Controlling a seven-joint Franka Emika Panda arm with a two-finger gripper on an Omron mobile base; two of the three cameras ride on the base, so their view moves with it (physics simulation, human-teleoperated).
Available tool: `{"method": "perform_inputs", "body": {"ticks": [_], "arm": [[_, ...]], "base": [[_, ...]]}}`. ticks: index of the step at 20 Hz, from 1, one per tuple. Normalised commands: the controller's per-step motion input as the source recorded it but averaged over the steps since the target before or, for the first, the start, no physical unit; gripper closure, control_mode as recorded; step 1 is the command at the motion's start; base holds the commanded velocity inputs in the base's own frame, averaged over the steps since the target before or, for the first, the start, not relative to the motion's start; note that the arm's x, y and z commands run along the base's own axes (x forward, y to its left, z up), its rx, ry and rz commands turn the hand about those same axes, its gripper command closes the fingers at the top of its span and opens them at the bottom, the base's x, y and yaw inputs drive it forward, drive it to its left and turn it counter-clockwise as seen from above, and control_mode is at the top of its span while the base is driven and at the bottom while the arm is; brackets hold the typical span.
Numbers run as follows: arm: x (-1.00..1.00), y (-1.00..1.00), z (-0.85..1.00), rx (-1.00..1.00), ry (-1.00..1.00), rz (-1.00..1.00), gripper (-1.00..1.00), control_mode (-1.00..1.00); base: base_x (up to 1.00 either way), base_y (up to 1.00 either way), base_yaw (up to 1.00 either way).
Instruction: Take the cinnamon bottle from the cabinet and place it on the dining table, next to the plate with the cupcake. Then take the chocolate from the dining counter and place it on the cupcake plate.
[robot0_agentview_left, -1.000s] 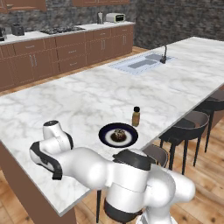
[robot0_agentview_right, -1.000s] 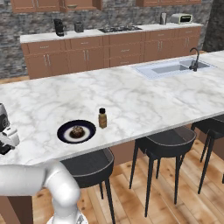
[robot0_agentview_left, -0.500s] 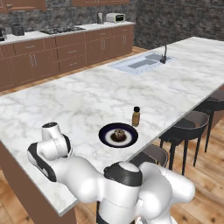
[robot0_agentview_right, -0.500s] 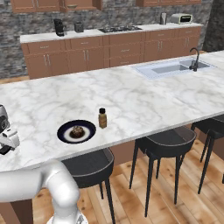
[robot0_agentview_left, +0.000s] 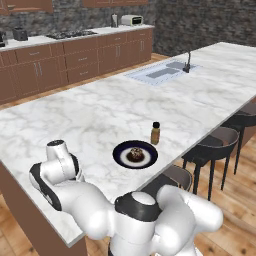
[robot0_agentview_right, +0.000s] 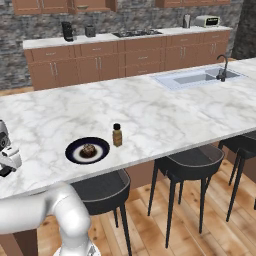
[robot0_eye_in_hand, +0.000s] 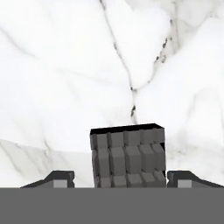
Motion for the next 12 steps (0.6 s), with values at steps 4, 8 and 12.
{"method": "perform_inputs", "body": {"ticks": [4,8,12], "arm": [[-0.28,-0.02,-0.47,-0.01,0.00,0.00,1.00,-1.00],[-0.38,-0.08,-0.47,0.00,-0.02,0.00,1.00,-1.00],[-0.46,-0.13,-0.46,0.00,-0.10,0.00,1.00,-1.00]], "base": [[0.00,0.00,0.00],[0.00,0.00,0.00],[0.00,0.00,0.00]]}}
